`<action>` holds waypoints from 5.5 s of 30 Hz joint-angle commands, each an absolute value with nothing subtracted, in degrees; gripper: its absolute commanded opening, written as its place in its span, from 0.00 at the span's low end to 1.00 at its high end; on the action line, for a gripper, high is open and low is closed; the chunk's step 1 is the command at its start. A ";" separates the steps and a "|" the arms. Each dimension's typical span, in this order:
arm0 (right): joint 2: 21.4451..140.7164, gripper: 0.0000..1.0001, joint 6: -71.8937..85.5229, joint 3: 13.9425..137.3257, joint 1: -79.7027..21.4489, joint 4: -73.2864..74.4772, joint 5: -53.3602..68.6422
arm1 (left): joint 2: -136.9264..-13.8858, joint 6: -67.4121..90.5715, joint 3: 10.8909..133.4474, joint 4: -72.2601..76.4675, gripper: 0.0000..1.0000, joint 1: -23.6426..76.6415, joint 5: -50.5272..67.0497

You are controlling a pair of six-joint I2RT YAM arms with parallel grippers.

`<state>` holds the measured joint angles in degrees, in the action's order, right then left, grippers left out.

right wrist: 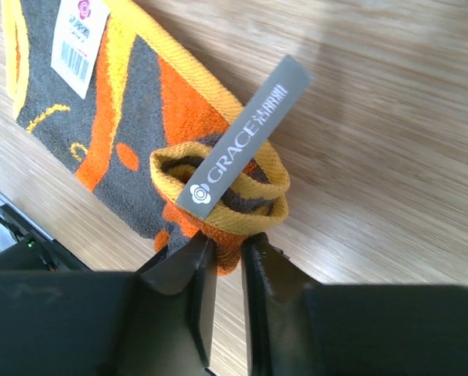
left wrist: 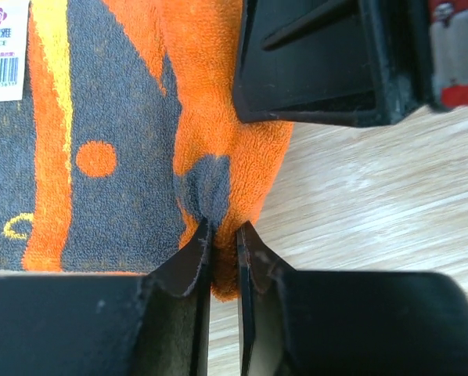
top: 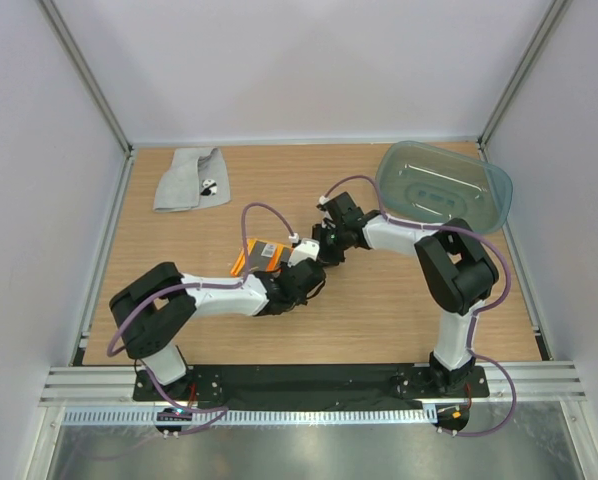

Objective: Roll the towels
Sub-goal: Roll the towel

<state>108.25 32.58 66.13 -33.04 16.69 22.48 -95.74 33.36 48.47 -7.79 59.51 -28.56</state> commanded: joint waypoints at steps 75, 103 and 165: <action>107.58 0.29 46.76 52.91 -43.24 -12.13 18.55 | -90.18 79.38 12.92 35.17 0.00 24.61 29.00; 106.00 0.22 35.33 71.98 -44.38 29.44 7.03 | -71.01 45.71 40.34 -19.60 0.39 47.78 -12.64; 106.79 0.65 25.14 75.23 -28.40 37.26 14.33 | -83.50 36.74 37.19 -5.10 0.00 66.27 -15.82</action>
